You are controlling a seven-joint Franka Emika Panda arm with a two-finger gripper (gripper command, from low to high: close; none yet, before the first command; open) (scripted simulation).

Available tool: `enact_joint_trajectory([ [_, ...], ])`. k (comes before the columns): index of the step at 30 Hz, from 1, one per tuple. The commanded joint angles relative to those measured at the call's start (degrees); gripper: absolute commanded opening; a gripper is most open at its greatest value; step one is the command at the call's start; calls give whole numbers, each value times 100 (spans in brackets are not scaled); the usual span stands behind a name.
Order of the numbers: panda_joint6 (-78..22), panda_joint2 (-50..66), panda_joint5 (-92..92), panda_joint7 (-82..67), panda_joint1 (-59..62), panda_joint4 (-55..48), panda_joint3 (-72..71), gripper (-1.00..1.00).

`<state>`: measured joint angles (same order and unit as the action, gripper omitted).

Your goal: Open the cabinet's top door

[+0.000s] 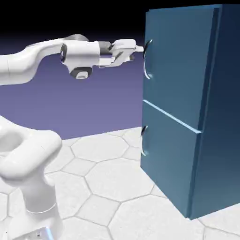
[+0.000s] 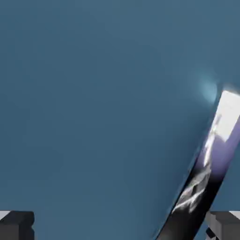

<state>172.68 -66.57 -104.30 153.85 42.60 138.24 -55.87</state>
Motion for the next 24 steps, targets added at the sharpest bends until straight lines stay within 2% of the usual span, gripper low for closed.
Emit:
enact_joint_trajectory([
  [1,-3,-76,-234,250,97,-51,-125,0],
  [5,-14,-368,-1132,1209,470,-247,-606,0],
  [12,-648,-622,-1599,1215,1658,-846,-895,0],
  [13,-648,-622,-1599,1215,1658,-846,-895,-100],
  [14,-648,-622,-1599,1215,1658,-846,-895,-100],
  [24,-3140,-2308,-1945,1215,1172,775,172,-100],
])
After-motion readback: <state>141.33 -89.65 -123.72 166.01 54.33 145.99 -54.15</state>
